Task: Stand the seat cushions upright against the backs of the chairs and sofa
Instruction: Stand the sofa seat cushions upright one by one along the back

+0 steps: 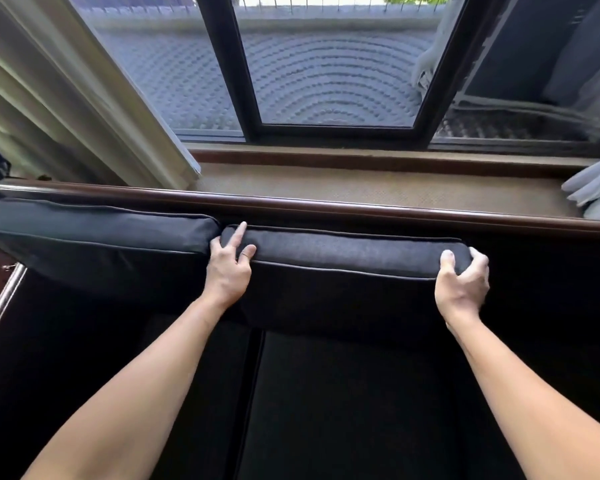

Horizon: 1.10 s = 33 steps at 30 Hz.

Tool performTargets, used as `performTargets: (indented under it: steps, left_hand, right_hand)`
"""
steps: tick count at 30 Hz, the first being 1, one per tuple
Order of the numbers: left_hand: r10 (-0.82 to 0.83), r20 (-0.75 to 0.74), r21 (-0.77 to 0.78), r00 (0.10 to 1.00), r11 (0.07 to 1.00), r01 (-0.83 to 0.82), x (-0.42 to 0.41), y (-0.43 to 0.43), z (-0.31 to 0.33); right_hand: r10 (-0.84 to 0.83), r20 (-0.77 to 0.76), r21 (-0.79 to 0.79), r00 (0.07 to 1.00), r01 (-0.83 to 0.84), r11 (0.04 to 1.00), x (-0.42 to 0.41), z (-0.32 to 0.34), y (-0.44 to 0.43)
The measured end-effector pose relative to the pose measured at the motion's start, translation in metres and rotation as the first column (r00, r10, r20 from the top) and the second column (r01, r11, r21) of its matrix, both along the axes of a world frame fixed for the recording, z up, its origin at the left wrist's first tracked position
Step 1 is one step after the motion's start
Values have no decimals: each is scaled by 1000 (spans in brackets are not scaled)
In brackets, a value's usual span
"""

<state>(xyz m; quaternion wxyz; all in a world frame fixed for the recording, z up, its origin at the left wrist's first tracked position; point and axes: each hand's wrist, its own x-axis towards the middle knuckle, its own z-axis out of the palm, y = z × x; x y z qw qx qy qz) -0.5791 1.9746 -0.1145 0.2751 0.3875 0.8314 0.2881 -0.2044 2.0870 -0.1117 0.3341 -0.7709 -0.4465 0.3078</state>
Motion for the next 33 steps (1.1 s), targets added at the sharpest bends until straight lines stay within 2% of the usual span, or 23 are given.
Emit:
performTargets:
  steps: [2, 4, 7, 10, 13, 17, 24, 28, 33]
  left_hand:
    - [-57, -250, -42, 967, 998, 49, 13, -5, -6]
    - [-63, -462, -49, 885, 998, 46, 26, -10, -11]
    - [-89, -585, -96, 806, 995, 40, 40, -11, -4]
    - [-187, -593, -149, 783, 981, 122, 60, -14, 6]
    - [-278, -559, -141, 782, 960, 240, 101, -22, 15]
    - [-354, -505, -41, 787, 921, 388, 182, -37, 26]
    - [-509, -363, 51, 780, 825, 562, 357, -64, 12]
    - [-536, -149, -8, 831, 841, 541, 461, -83, -19]
    - [-319, 132, -224, 939, 913, 341, 565, -115, -80]
  right_hand:
    - [47, 95, 1, 994, -48, 999, -2, -2, -1]
    - [110, 177, -36, 978, -105, 994, 0, -1, -3]
    - [266, 338, -134, 903, -234, 963, 15, 2, -7]
    - [384, 438, -185, 813, -336, 923, 32, 10, -24]
    - [389, 443, -141, 808, -366, 920, 50, 22, -55]
    - [379, 391, -180, 839, -334, 925, 96, 31, -102]
    - [369, 380, -273, 848, -278, 921, 241, 12, -157]
    - [414, 360, -361, 836, -285, 888, 344, -14, -170]
    - [480, 296, -505, 826, -291, 813, 459, -63, -174]
